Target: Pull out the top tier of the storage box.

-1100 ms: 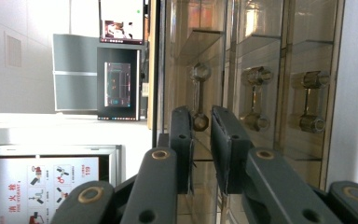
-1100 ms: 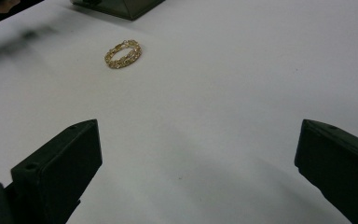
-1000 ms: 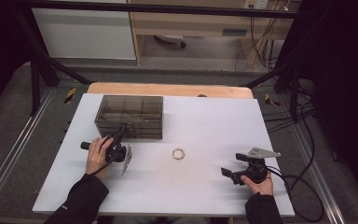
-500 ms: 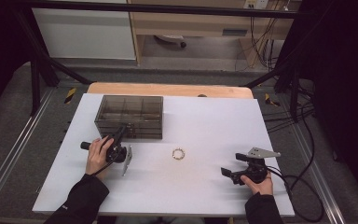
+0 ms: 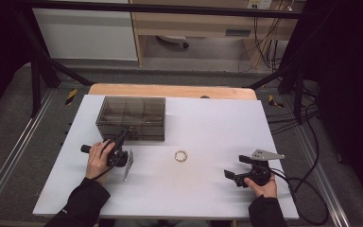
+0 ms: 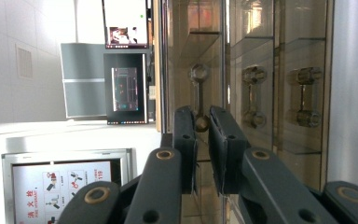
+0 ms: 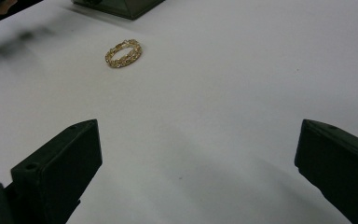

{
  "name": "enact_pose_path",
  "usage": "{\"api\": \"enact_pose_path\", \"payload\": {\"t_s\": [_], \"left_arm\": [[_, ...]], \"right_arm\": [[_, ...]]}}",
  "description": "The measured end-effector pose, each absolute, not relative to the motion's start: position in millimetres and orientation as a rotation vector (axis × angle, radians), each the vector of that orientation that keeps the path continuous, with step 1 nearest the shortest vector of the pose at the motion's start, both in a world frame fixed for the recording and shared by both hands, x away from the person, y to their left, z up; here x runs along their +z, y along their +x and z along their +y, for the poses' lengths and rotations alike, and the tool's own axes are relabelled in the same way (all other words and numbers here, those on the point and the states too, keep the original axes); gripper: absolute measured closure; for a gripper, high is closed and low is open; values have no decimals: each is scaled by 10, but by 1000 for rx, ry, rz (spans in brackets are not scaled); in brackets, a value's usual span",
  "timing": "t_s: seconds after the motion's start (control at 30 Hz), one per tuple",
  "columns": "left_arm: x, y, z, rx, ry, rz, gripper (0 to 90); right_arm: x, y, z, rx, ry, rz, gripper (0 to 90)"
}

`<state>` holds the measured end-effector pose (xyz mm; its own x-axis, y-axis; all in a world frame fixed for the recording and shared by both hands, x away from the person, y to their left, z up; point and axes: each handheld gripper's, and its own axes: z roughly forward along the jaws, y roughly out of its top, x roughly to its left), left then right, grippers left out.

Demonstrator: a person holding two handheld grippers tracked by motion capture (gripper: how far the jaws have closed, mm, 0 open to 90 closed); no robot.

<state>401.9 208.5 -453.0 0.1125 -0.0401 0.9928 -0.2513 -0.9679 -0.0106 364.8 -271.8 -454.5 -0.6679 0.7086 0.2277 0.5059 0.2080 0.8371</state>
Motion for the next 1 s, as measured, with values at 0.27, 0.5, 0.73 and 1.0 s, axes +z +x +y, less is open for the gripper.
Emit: {"api": "enact_pose_path", "payload": {"t_s": [0.27,0.5,0.73,1.0], "left_arm": [[-4530,3957,2093,1970,2211,-302,814],[-4529,3898,2096,1954,2207,-287,817],[-4470,3855,2098,1977,2173,-297,789],[-4451,3913,2083,1916,2247,-311,577]], "right_arm": [[-4548,3647,-2715,1445,1163,2277,10],[-4547,3645,-2714,1444,1165,2275,10],[-4549,3646,-2713,1443,1166,2277,10],[-4548,3646,-2714,1442,1165,2278,10]]}}
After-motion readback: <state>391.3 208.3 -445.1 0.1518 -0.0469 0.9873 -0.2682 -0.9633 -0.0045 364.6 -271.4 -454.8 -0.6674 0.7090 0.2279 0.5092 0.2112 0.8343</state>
